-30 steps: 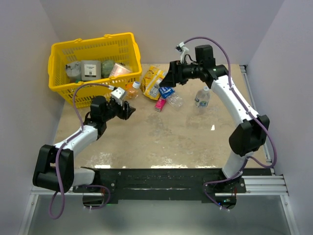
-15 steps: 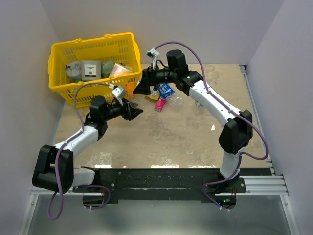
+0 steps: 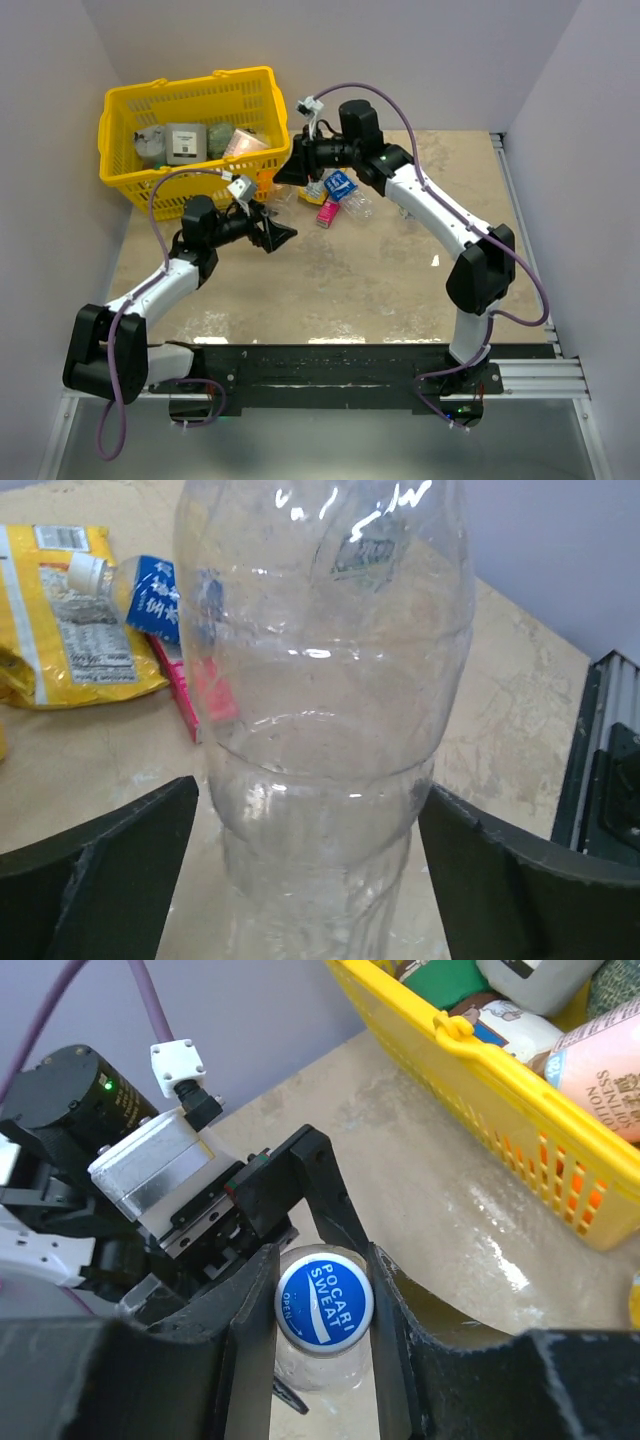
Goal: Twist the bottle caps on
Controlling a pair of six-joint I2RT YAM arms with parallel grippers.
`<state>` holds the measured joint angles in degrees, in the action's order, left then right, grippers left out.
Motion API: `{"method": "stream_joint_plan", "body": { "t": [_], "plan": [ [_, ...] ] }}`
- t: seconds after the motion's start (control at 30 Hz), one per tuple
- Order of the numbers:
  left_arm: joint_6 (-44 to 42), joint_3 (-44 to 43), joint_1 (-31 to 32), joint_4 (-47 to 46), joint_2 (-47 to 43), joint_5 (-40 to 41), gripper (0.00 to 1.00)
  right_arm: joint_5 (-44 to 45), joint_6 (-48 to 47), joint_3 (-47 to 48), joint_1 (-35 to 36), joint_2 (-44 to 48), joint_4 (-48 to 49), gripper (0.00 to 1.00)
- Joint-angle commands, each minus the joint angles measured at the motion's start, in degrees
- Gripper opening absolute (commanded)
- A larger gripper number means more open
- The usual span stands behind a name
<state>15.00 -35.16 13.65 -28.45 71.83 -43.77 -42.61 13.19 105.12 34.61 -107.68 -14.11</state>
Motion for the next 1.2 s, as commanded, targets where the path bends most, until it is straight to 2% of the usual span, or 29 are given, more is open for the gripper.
{"method": "stream_joint_plan", "body": {
  "t": [0.0,0.03,0.13,0.17,0.27,0.4,0.57,0.73,1.1,1.17],
  "plan": [
    [-7.85,-4.91,-0.11,11.8,-2.74,7.72,1.0,4.54,-10.62,4.03,0.37,1.24,-3.28,0.11],
    [-9.28,-5.44,-0.55,17.93,-3.53,9.13,1.0,5.6,-12.9,3.78,0.37,1.42,-3.82,0.09],
    [-10.96,-5.19,-5.28,24.03,-8.89,11.42,1.0,7.19,-16.78,-2.79,0.98,5.18,1.08,0.07],
    [-11.05,-4.75,-8.87,25.01,-10.73,11.42,1.0,7.89,-17.23,-4.73,1.16,6.07,4.41,0.06],
    [-13.15,-5.88,-15.55,29.49,-16.97,11.51,1.0,7.54,-19.16,-8.25,2.48,6.52,5.4,0.06],
    [-14.38,-7.29,-20.5,33.28,-22.69,14.85,1.0,8.24,-19.69,-12.04,4.49,6.43,10.5,0.07],
    [-13.95,-6.68,-21.65,33.28,-23.76,15.29,1.0,9.47,-23.21,-12.31,6.87,4.15,11.65,0.09],
    [-9.56,-5.28,-21.73,30.48,-23.14,14.15,1.0,13.24,-27.95,-11.08,9.51,1.77,9.89,0.12],
    [-7.54,-2.72,-21.73,26.34,-23.14,14.33,1.0,16.51,-29.63,-12.04,10.92,-0.25,8.57,0.15],
    [-7.19,-2.29,-21.65,26.25,-23.05,14.33,1.0,16.68,-29.45,-12.04,10.92,-0.6,8.4,0.19]
  ]
}}
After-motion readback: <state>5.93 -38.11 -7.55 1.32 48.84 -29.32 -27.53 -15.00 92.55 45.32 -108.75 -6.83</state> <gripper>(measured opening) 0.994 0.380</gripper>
